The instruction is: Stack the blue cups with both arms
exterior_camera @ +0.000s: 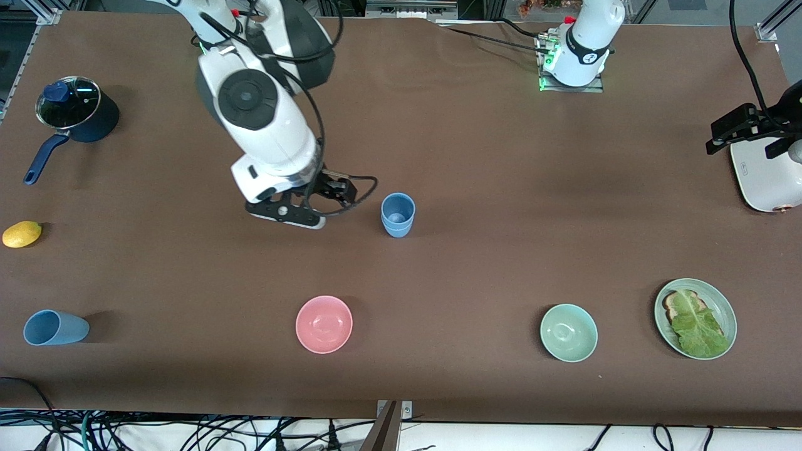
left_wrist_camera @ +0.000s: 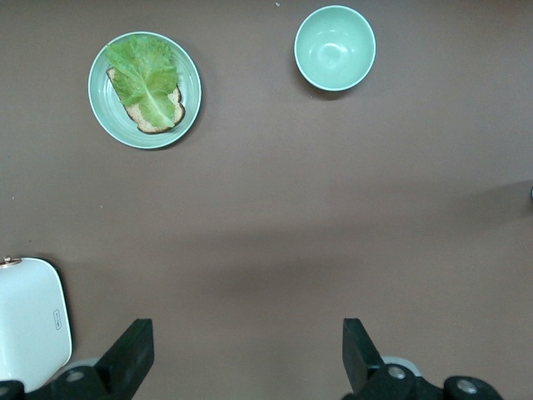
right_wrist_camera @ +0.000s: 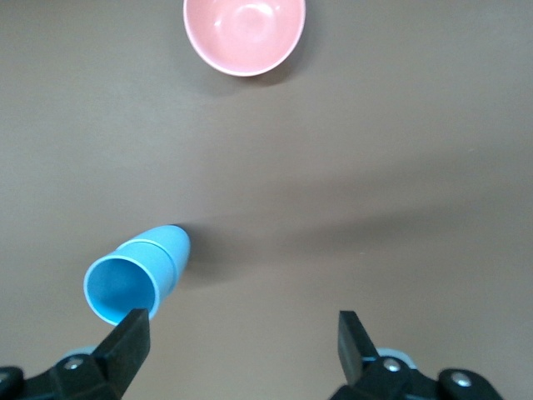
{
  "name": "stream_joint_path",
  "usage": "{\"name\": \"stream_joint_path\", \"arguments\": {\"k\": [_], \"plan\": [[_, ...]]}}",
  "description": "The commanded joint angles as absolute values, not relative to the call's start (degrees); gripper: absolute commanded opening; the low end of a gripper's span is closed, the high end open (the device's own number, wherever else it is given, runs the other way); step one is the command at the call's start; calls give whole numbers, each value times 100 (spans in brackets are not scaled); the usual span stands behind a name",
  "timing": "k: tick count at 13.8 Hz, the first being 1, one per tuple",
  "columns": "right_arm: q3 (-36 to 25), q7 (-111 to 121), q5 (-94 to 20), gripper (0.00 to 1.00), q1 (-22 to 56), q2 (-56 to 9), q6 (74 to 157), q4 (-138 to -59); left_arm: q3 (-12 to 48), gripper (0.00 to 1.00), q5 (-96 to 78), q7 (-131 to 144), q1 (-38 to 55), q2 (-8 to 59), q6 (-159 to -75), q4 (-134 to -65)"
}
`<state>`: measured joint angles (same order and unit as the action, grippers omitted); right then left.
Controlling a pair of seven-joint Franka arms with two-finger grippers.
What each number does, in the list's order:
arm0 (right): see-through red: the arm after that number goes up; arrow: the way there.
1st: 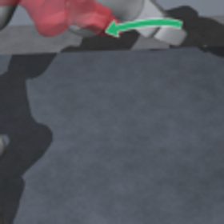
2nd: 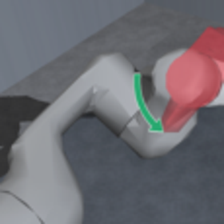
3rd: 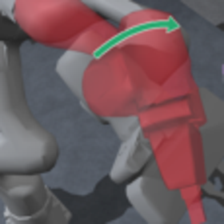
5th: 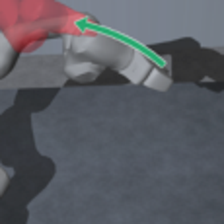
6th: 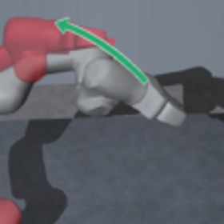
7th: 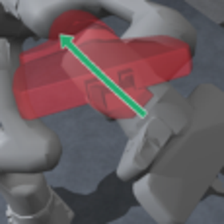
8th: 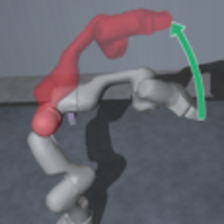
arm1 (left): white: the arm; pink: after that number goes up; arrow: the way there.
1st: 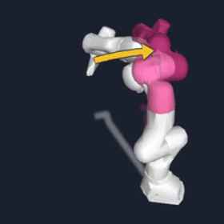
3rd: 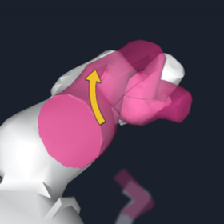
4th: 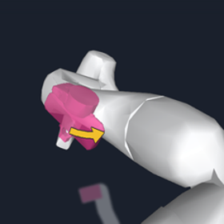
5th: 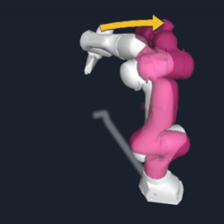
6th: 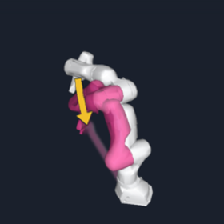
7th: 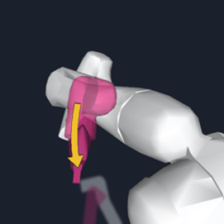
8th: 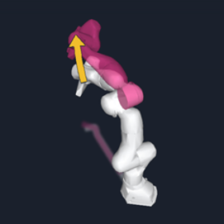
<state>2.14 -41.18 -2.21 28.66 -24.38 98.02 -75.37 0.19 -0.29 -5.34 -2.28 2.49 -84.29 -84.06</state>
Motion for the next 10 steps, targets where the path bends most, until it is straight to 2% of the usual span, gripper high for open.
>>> {"name": "stream_joint_path", "arguments": {"k": [1,10], "plan": [[264,-3360,-352,100,2436,-1821,9432,-7936,53,100,-53,-642,-255,167,-8376,-8464],[264,-1180,-360,100,1082,-1056,8377,-8015,53,100,-53,-633,-193,-8,-8385,-8631]]}}
